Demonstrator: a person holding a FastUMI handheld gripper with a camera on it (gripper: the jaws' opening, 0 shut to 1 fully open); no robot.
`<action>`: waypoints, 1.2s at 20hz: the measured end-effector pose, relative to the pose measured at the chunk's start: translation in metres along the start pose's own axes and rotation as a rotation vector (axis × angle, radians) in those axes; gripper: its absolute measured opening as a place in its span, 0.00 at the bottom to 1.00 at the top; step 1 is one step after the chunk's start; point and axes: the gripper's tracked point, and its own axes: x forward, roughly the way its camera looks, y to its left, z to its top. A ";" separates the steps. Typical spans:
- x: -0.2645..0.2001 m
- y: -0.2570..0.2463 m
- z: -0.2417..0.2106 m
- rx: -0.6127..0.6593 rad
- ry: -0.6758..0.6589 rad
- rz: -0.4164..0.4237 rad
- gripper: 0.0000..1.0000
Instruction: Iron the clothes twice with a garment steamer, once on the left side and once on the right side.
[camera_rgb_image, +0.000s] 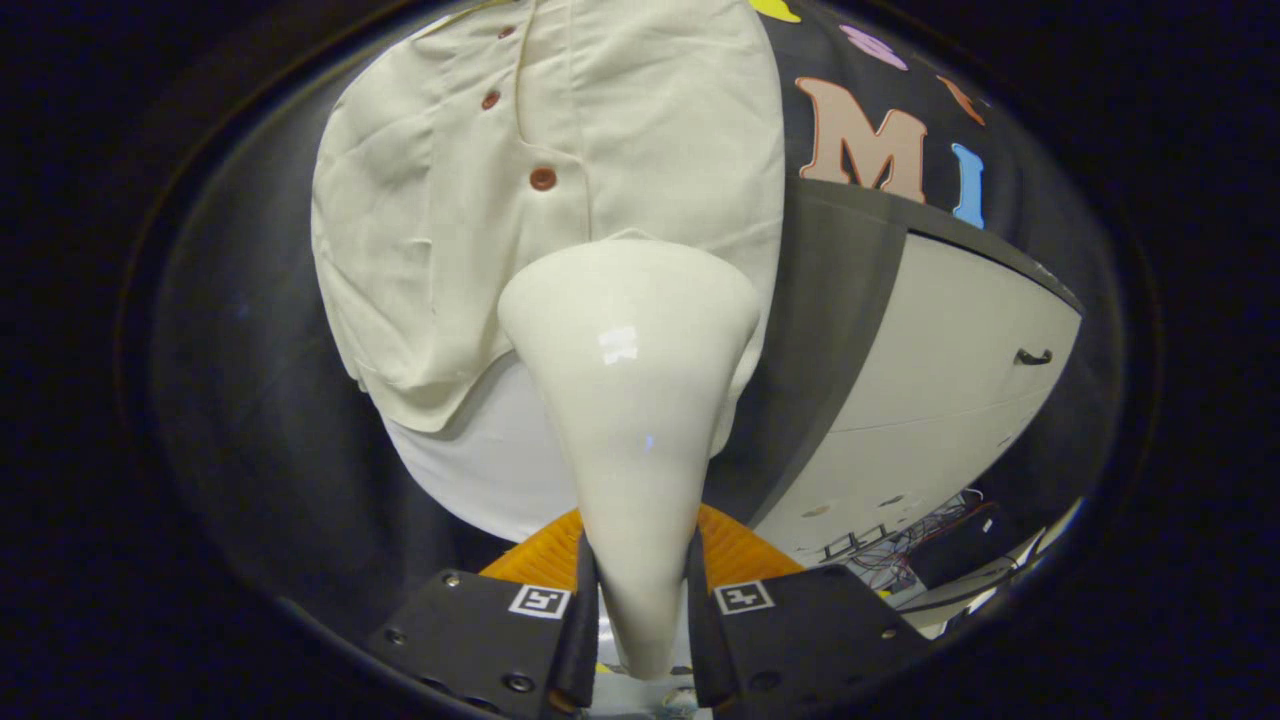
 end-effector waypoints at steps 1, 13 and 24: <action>-0.009 0.002 0.002 0.007 -0.009 -0.006 0.38; -0.136 0.020 0.059 0.067 -0.176 -0.055 0.38; -0.285 0.000 0.110 0.153 -0.379 -0.085 0.37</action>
